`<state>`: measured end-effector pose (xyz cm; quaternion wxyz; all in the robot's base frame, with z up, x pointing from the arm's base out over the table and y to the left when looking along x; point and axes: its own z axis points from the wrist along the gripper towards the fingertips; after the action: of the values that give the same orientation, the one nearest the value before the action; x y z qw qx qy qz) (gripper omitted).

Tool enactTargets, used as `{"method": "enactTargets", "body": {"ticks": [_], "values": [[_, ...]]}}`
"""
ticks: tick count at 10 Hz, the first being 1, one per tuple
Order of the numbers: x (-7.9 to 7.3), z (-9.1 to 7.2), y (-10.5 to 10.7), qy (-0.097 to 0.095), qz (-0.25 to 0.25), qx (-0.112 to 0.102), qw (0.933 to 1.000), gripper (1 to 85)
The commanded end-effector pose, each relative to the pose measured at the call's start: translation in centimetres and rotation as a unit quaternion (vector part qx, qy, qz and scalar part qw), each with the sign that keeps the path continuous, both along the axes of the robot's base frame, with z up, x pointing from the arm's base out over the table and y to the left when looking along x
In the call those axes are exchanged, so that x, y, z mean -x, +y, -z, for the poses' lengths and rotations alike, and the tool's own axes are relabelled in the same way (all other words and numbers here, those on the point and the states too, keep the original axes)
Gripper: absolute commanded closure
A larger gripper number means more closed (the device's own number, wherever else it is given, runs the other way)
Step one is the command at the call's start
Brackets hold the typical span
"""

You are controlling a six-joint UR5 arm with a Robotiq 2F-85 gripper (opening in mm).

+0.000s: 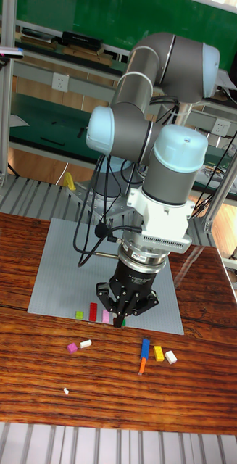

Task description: Build with small Lego blocks

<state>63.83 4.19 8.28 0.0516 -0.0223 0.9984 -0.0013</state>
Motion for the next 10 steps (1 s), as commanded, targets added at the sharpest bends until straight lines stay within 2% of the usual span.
{"method": "enactTargets", "body": {"ticks": [1, 7, 8, 10], "values": [[-0.36, -0.08, 0.63, 0.000, -0.003, -0.020, 0.9998, 84.7], [0.04, 0.39, 0.58, 0.008, 0.002, -0.008, 0.9999, 84.7], [0.05, 0.43, 0.29, 0.008, 0.002, -0.002, 1.0000, 84.7], [-0.38, 0.72, 0.50, 0.002, -0.005, -0.004, 1.0000, 84.7]]}}
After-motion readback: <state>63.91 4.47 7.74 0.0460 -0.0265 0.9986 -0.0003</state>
